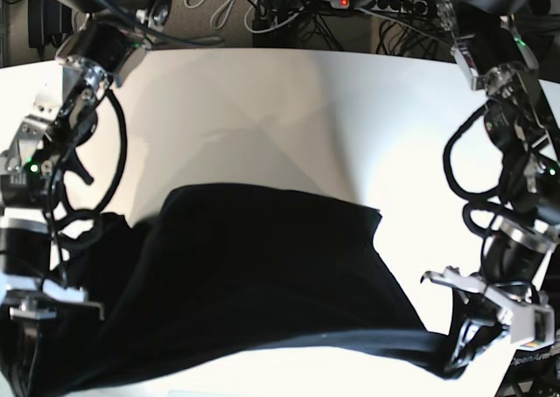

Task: Layout the t-shirt on the table in an organized manner, then fold the t-shirt properly
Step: 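Lower the shirt flat onto the table with both grippers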

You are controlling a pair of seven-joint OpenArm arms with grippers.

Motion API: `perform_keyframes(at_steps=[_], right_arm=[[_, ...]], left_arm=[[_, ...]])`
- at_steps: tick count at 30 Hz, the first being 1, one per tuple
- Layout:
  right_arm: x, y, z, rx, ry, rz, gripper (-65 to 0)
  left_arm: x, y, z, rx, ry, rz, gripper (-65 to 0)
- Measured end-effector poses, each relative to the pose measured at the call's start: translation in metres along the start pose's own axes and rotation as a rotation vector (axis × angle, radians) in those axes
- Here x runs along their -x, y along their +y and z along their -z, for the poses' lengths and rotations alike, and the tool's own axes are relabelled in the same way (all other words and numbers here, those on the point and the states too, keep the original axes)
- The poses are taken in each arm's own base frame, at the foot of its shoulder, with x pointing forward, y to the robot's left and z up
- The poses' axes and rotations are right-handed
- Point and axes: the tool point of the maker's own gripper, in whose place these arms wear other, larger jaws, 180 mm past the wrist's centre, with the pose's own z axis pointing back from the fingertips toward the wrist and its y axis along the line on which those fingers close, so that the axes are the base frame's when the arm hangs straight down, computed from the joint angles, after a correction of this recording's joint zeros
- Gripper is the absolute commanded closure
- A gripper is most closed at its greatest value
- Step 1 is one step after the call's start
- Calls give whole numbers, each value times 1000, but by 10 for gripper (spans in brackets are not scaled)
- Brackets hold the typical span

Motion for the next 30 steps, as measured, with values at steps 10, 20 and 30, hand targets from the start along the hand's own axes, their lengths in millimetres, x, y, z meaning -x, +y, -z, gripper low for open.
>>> perform_keyframes(at_steps=[10, 20, 30], right_arm=[[10, 5, -26, -11, 2, 10, 0], [44, 1, 1, 7, 188, 29, 0], [166, 3, 9, 16, 535, 67, 0]], left_arm=[[0, -2, -6, 31, -20, -73, -1], [10, 2, 15, 6, -3, -105, -1], [120, 29, 56, -98, 251, -315, -1]])
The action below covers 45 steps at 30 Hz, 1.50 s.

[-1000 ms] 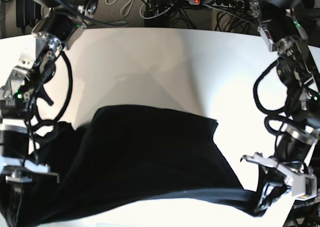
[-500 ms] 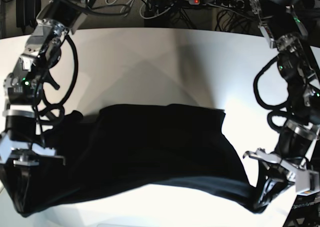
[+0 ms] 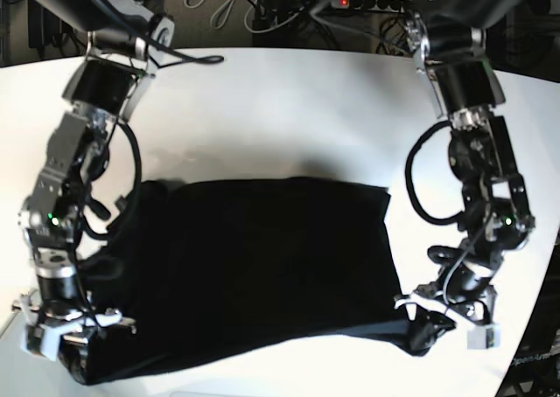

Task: Layout the t-shirt on the table in an organized manner, then fold the t-shirt properly
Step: 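Lower the shirt flat onto the table with both grippers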

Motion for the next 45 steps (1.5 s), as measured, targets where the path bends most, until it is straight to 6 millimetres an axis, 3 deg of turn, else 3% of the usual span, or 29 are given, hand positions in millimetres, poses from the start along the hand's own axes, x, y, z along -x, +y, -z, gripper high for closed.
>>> perform_keyframes(at_steps=[5, 10, 16, 18, 21, 25, 28, 33, 38, 45], right_arm=[[57, 5, 23, -18, 174, -25, 0], [59, 5, 45, -30, 194, -47, 0], [81, 1, 74, -40, 303, -65, 0], [84, -4, 81, -37, 322, -62, 0], [98, -5, 89, -62, 390, -103, -18], [107, 5, 87, -109, 417, -185, -144], [110, 8, 82, -116, 417, -197, -263], [97, 3, 62, -94, 388, -244, -356], [62, 6, 41, -82, 293, -286, -365], [80, 1, 0, -72, 340, -317, -366]], left_arm=[[25, 23, 28, -36, 39, -90, -1], [33, 33, 49, -46, 45, -154, -4], [43, 44, 71, -68, 72, -222, -6], [46, 50, 76, -74, 84, -242, -33], [59, 69, 81, -123, 128, -278, -165], [60, 73, 83, -129, 135, -285, -344], [59, 78, 81, -137, 134, -279, -420], [51, 86, 76, -145, 126, -258, -423], [27, 88, 59, -143, 38, -190, -423], [39, 77, 26, -131, 8, -117, -423]])
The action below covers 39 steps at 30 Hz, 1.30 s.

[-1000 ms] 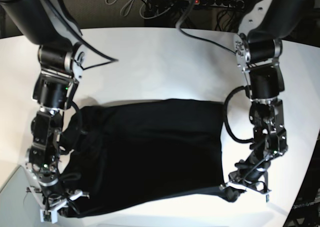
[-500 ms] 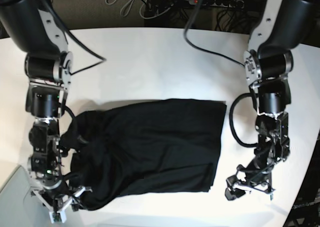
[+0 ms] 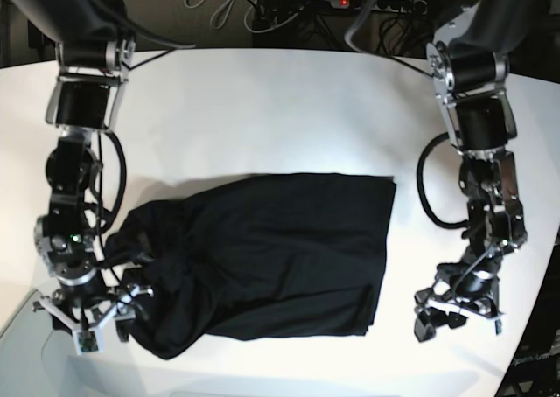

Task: Layout the t-shirt on the table in an organized manner, then fold the t-shirt properly
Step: 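Lower the shirt flat onto the table with both grippers, then open both grippers and raise them off the shirt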

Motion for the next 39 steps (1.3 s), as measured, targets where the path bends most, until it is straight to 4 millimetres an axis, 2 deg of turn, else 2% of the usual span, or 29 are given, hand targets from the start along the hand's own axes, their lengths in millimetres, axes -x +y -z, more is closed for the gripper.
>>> perform_keyframes(at_steps=[5, 9, 12, 20, 23, 29, 33, 39], right_arm=[[18, -10, -24, 36, 11, 6, -366], [49, -4, -36, 26, 75, 4, -366], [55, 0, -44, 20, 84, -4, -367], [52, 3, -64, 20, 60, -27, -370], [56, 4, -65, 17, 68, -28, -370], [65, 8, -73, 10, 90, -34, -370], [64, 7, -73, 11, 84, -34, -370], [74, 11, -77, 3, 108, -36, -370]], left_arm=[[24, 4, -24, -10, 23, 29, -423], [53, 14, -39, -31, 77, 33, -423], [66, 18, -45, -38, 103, 30, -423], [81, 18, -62, -38, 119, 42, -423], [90, 21, -66, -48, 148, 43, -423], [98, 25, -72, -56, 160, 45, -423], [103, 26, -75, -59, 170, 43, -423], [104, 26, -75, -60, 172, 43, -423]])
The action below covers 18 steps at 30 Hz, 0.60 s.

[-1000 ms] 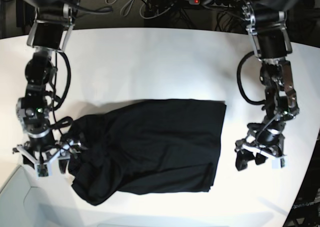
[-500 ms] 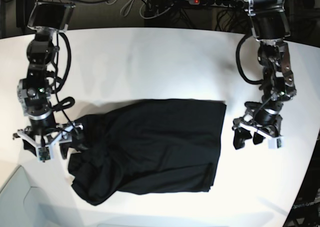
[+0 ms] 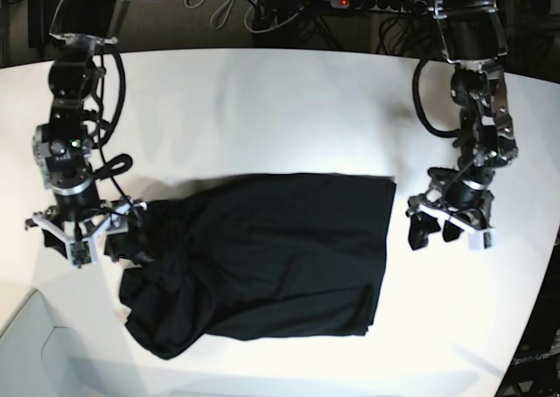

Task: Layout the t-shirt on the table in an organized manner, then fold the t-shirt properly
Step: 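Open both grippers and raise them off the shirt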

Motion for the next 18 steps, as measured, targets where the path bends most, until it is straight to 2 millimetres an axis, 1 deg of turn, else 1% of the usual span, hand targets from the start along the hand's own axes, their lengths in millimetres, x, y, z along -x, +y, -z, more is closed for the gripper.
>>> perform_keyframes(at_steps=[3, 6, 9, 14, 18], right_arm=[[2, 1, -1, -2, 2, 0, -370], [6, 2, -3, -5, 11, -2, -370], [4, 3, -8, -4, 5, -8, -370], [3, 4, -18, -5, -7, -18, -370], [4, 5, -19, -6, -5, -20, -370]], left_arm=[[1, 0, -1, -1, 3, 0, -423], [7, 2, -2, -4, 14, -2, -423], [12, 4, -2, -8, 24, -7, -423], [11, 4, -2, -8, 18, -7, -423], [11, 4, -2, -8, 18, -7, -423]])
